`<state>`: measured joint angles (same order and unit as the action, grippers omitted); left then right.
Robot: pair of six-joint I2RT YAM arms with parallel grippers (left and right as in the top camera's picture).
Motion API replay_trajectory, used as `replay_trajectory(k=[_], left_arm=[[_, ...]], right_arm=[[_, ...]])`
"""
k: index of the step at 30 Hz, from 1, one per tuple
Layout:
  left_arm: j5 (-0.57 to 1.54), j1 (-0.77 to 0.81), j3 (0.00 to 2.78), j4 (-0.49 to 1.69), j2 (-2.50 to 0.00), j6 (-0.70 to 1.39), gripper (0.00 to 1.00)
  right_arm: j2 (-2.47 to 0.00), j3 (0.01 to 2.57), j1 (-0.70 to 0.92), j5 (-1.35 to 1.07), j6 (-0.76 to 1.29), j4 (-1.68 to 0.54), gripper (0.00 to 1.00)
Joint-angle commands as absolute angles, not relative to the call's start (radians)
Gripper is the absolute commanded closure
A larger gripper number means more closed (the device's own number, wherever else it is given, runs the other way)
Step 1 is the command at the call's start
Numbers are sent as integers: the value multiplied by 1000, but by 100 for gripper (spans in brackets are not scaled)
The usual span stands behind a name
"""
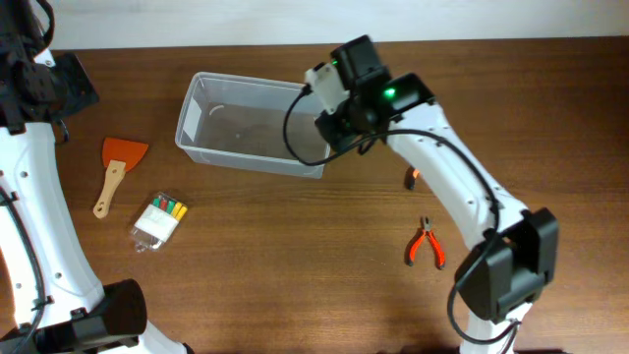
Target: Pack container
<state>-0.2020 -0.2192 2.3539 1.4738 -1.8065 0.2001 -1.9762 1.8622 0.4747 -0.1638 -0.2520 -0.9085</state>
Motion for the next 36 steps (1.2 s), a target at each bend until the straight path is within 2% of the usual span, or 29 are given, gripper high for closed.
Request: replay_trajectory(k=[1,6,20,36], left_arm=[[-199,-221,2363,1475,-1804,212,98],[-199,-221,2363,1475,-1804,212,98],[-199,-221,2363,1475,-1804,212,98],[-199,-221,2363,1473,-1804,213,98]], right_arm=[[-1988,1888,498,-173,-281,-867,96],[-2034,1888,500,-173,-303,-805,96],[-2135,1885,495,-145,-307,-863,96],[-2135,1884,423,-89,-307,-1055,96]])
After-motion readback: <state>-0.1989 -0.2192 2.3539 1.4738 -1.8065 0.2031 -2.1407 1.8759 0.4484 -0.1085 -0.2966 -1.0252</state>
